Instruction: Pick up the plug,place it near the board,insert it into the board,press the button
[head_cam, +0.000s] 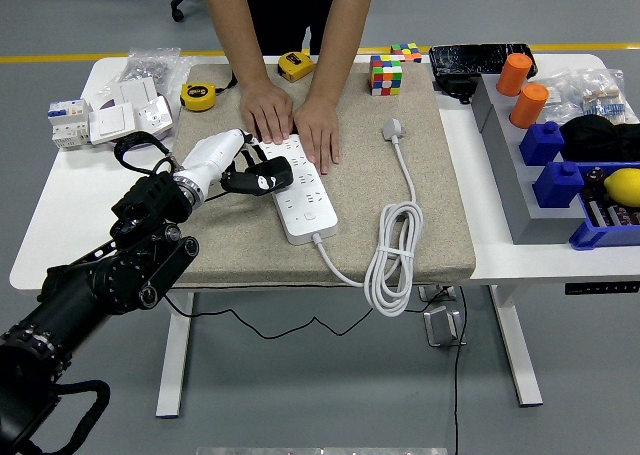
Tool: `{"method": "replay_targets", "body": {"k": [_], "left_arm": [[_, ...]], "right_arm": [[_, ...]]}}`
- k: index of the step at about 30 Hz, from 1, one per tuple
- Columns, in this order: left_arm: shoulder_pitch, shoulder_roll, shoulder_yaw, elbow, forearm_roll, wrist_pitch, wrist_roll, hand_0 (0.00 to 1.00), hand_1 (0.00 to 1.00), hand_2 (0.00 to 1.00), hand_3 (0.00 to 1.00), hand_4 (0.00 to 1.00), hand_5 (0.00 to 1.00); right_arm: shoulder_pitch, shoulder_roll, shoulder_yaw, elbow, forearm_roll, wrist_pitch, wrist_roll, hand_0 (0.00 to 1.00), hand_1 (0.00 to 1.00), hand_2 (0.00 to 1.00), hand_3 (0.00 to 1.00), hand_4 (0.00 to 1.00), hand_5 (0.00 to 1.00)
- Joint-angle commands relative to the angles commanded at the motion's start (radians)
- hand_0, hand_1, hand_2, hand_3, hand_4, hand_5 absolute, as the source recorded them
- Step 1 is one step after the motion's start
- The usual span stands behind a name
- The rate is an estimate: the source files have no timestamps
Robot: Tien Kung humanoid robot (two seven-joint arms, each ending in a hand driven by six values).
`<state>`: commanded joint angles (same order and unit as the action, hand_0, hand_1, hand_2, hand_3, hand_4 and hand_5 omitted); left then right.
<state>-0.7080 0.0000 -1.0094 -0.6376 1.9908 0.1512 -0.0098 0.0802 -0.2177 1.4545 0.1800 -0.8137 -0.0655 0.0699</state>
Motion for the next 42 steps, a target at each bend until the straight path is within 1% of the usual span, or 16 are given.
{"method": "replay_targets", "body": {"k": [1,4,6,7,9,12,13,18,19,26,30,31,36,37,40,42], "left_arm": [[0.0,0.0,0.0,0.001,-0.001,-0.005,-0.001,0.345,0.242,0.271,0.425,0.663,0.201],[0.0,0.0,0.0,0.004,-0.008,-0.026,-0.005,0.345,0.242,0.271,0.425,0.663,0.201],[-0.001,0.0,0.002,0.006,-0.017,-0.057,-0.006,0.345,0.242,0.271,0.425,0.663,0.201],[-0.002,0.0,0.002,0.007,-0.02,-0.064,-0.006,0.449,0.519,0.52,0.543,0.953,0.293],[-0.005,0.0,0.003,0.009,-0.034,-0.089,-0.006,0.449,0.519,0.52,0.543,0.953,0.293],[-0.009,0.0,0.004,0.012,-0.041,-0.11,-0.006,0.449,0.519,0.52,0.543,0.953,0.293],[-0.011,0.0,0.004,0.013,-0.044,-0.116,-0.006,0.582,0.665,0.604,0.638,0.998,0.356],[-0.017,0.0,0.013,0.017,-0.044,-0.116,-0.006,0.582,0.665,0.604,0.638,0.998,0.356],[-0.018,0.0,0.014,0.018,-0.043,-0.114,-0.007,0.595,0.685,0.641,0.684,0.998,0.38],[-0.026,0.0,0.025,0.027,-0.037,-0.105,-0.008,0.595,0.689,0.647,0.684,0.998,0.378],[-0.03,0.0,0.032,0.034,-0.029,-0.086,-0.01,0.595,0.689,0.647,0.684,0.998,0.378],[-0.031,0.0,0.032,0.036,-0.027,-0.081,-0.01,0.566,0.665,0.62,0.635,0.998,0.358],[-0.04,0.0,0.036,0.053,-0.006,-0.055,-0.012,0.566,0.665,0.62,0.635,0.998,0.358],[-0.041,0.0,0.037,0.055,-0.002,-0.05,-0.012,0.479,0.579,0.561,0.562,0.9,0.186],[-0.045,0.0,0.041,0.06,0.029,-0.022,-0.009,0.479,0.579,0.561,0.562,0.9,0.186],[-0.046,0.0,0.045,0.065,0.05,-0.017,-0.005,0.479,0.579,0.561,0.562,0.9,0.186]], "right_arm": [[0.0,0.0,0.0,0.0,0.0,0.0,0.0,0.968,0.913,0.861,0.857,0.998,0.906],[-0.001,0.001,0.0,0.0,0.0,0.001,0.0,0.968,0.913,0.861,0.857,0.998,0.906],[-0.001,0.002,-0.001,0.0,0.001,0.002,0.001,0.968,0.913,0.861,0.857,0.998,0.906],[0.0,0.002,-0.001,0.0,0.001,0.002,0.001,0.968,0.913,0.859,0.857,0.998,0.906],[0.002,0.002,-0.001,0.0,0.001,0.002,0.002,0.968,0.913,0.859,0.857,0.998,0.906],[0.004,0.001,-0.002,0.0,0.001,0.003,0.002,0.968,0.913,0.859,0.857,0.998,0.906],[0.004,0.001,-0.001,0.0,0.001,0.003,0.001,0.968,0.913,0.858,0.857,0.998,0.906],[0.004,0.0,0.0,0.0,0.0,0.003,0.0,0.968,0.913,0.858,0.857,0.998,0.906],[0.004,0.0,0.0,0.0,0.0,0.003,0.0,0.968,0.913,0.858,0.856,0.998,0.906],[0.006,0.001,-0.003,0.0,0.0,0.004,0.0,0.969,0.913,0.857,0.856,0.998,0.906],[0.005,-0.001,-0.005,0.0,-0.004,0.004,-0.001,0.969,0.913,0.857,0.856,0.998,0.906],[0.005,-0.002,-0.006,0.0,-0.003,0.004,-0.001,0.968,0.912,0.857,0.856,0.998,0.906],[0.007,-0.004,-0.013,0.0,-0.002,0.005,0.0,0.968,0.912,0.857,0.856,0.998,0.906],[0.007,-0.004,-0.014,0.0,-0.002,0.005,0.0,0.968,0.912,0.856,0.856,0.998,0.905],[0.005,-0.006,-0.013,0.0,-0.005,0.004,-0.002,0.968,0.912,0.856,0.856,0.998,0.905],[0.003,-0.007,-0.013,0.0,-0.006,0.004,-0.003,0.968,0.912,0.856,0.856,0.998,0.905]]}}
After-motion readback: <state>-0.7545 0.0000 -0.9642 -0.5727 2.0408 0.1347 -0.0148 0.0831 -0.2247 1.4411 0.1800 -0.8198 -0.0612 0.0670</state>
